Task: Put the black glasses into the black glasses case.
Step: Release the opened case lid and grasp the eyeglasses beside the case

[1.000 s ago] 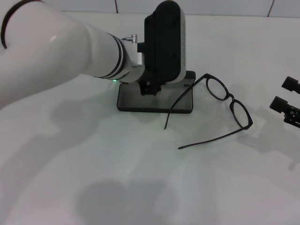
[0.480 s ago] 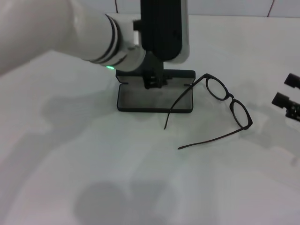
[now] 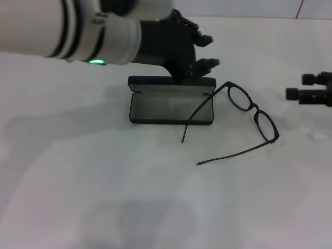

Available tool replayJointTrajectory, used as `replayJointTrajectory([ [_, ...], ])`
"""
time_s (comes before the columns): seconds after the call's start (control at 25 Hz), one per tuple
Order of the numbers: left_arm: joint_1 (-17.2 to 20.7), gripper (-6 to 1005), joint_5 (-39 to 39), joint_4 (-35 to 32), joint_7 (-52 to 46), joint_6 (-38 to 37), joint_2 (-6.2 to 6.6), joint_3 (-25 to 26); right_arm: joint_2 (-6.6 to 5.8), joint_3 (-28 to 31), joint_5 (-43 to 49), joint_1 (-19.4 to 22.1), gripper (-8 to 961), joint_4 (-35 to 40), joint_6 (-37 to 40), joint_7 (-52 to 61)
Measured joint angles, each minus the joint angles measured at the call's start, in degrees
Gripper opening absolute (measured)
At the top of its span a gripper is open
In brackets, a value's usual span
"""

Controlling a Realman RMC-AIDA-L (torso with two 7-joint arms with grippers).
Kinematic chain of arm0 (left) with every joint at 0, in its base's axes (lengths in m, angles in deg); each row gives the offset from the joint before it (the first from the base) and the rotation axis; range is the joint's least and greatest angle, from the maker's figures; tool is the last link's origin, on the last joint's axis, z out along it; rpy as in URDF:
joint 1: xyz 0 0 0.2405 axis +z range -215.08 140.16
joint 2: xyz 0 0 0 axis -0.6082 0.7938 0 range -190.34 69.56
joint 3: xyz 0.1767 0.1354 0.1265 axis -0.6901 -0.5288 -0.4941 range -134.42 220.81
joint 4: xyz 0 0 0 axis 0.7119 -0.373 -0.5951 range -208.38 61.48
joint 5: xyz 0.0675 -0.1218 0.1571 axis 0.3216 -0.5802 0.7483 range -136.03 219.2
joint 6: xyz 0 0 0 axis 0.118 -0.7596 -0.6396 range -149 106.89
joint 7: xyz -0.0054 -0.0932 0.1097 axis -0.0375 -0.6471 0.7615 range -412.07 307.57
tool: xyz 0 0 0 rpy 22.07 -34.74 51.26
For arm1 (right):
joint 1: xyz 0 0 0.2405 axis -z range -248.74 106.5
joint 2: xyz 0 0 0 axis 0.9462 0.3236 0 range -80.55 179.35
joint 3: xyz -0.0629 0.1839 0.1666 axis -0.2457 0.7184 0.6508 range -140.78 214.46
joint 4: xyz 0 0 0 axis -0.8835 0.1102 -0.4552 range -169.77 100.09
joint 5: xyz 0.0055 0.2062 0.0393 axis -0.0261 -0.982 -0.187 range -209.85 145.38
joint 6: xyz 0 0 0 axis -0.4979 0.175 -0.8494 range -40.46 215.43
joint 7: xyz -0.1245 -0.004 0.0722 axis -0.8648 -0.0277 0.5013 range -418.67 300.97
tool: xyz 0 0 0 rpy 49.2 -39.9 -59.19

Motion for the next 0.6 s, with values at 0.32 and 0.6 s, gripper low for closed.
replayJointTrajectory([
  [0.32,4.43,355,-35.24,15.08,16.84,-14.88,0.08,14.55,-0.23,-5.81,18.42,-14.19,749,0.63,2.65,21.08],
  [0.6,5.51,213,-39.28,26.32,26.09,-17.05,0.16,16.9,0.32,-7.23,32.29,-26.11,747,-7.38,2.43,29.9],
])
